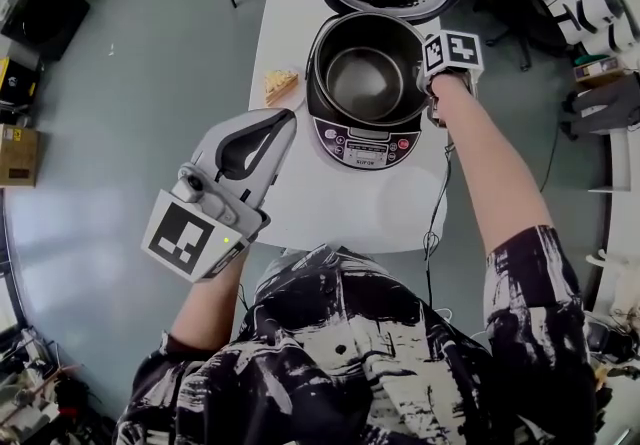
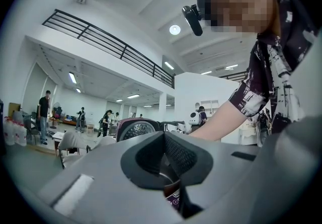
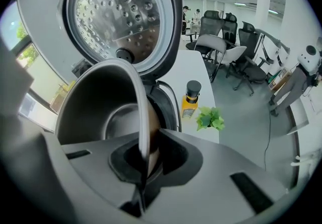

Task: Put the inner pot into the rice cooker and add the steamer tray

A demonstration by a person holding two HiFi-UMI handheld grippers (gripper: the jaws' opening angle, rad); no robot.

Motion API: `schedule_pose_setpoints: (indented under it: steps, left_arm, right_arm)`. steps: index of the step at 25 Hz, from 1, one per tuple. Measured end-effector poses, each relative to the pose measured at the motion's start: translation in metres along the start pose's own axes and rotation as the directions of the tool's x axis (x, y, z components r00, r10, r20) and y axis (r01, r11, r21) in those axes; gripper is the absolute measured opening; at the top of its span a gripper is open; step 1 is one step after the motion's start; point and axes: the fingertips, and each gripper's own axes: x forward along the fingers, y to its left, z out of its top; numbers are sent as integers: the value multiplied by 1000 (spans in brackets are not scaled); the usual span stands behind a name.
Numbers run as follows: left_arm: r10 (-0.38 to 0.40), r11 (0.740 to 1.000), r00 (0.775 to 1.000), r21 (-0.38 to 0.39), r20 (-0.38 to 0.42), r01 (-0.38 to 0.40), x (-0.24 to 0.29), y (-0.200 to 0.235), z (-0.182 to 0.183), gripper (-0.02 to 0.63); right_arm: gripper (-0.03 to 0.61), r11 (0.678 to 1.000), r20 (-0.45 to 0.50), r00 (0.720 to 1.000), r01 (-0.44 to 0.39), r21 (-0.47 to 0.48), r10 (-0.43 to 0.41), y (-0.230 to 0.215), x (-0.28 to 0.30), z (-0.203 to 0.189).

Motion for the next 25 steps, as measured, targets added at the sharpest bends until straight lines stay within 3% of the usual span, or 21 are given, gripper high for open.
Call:
schedule_pose_setpoints:
  steps: [16, 25]
  left_arm:
    - [-9, 1000, 1000, -18, 6, 9, -7, 11, -4, 5]
    - [-6, 1000, 1000, -24, 12, 6, -15, 16, -4, 5]
  right_arm:
    - [23, 987, -38, 989, 143, -72, -146, -2, 14, -12]
    - [61, 982, -106, 981, 152, -112, -164, 1, 19, -23]
